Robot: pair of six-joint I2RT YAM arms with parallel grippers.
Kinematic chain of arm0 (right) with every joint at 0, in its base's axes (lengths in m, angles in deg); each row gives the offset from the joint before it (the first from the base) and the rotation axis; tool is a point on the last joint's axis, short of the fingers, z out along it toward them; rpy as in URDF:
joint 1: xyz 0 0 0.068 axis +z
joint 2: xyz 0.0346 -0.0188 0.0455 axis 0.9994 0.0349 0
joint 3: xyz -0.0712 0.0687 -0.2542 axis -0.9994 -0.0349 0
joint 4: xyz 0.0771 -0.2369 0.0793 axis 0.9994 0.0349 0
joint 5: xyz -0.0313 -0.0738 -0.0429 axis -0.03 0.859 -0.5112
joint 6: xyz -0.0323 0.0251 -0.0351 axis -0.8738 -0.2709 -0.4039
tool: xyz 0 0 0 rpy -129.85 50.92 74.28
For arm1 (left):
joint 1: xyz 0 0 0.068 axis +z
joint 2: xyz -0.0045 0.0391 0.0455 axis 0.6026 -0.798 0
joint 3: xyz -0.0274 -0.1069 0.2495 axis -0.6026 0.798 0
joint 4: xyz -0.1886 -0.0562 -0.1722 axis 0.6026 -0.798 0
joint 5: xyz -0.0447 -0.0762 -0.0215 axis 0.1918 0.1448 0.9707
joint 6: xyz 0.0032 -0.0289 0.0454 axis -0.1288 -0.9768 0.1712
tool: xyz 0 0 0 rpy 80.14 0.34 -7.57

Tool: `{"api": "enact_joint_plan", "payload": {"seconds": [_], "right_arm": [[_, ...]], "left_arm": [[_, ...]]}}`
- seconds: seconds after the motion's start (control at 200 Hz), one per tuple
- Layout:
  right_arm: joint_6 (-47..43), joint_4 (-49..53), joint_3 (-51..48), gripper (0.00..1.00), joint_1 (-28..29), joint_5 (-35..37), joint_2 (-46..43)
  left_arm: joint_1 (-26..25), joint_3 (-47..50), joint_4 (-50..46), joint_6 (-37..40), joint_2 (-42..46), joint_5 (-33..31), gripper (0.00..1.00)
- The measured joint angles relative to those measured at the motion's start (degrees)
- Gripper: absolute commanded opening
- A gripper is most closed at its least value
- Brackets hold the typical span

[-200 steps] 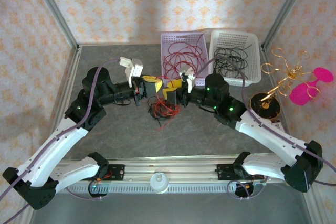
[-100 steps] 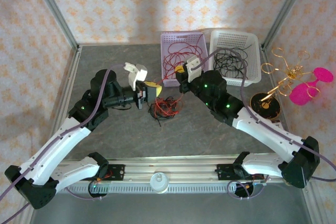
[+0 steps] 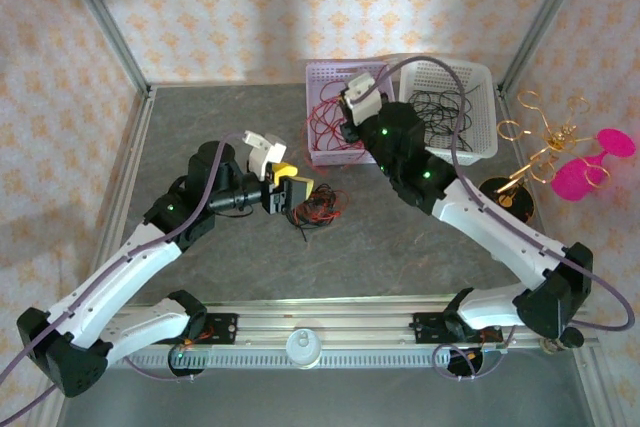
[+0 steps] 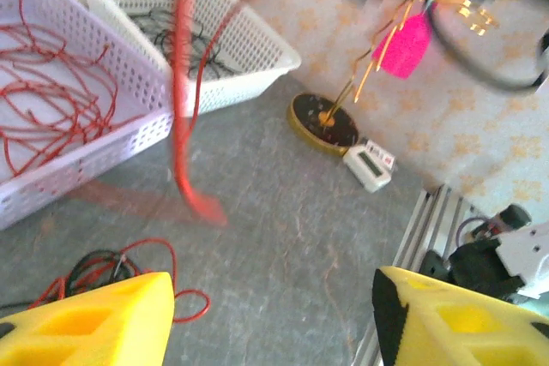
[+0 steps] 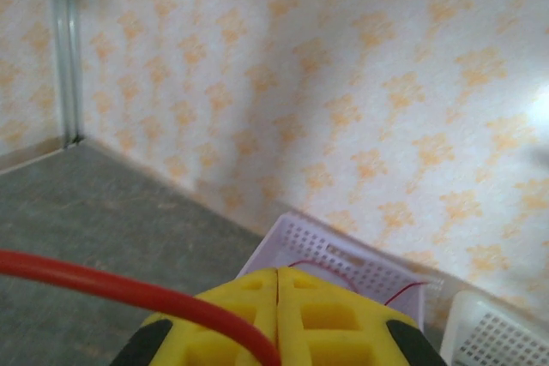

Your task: Untangle the cables

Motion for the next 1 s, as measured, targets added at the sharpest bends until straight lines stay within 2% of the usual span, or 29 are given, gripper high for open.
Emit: {"api": "enact_joint_plan", "payload": {"seconds": [0.13,0.265,0.47,0.556,0.806,1.001], "right_arm": [[0.1,0.9,6.8,0.0,-2.3,0.2,3.7],[2.0,4.8,18.2,0.0,-6.6,-0.1,11.9],[6.6,12.3,37.0,0.0,-12.7,-1.8,27.7],[10.5,14.2,42.9,0.0,-15.5,-4.8,34.4],[22.1,18.4,54.2,0.0,-21.8,-11.9,52.7],[29.3,21.2,55.0,0.0,-22.8,-15.9,61.3]], "left_arm": [[0.0,3.7,3.0,-1.5,0.0,-0.4,0.7],[0.0,8.1,6.3,-3.4,1.6,-1.0,0.72],[0.0,15.5,8.1,-6.3,10.5,-2.9,0.74],[0.0,17.7,8.7,-7.5,13.8,-3.0,0.74],[0.0,19.6,8.5,-8.7,16.8,-4.3,0.75],[0.0,20.4,8.5,-8.9,17.0,-5.2,0.75]]}}
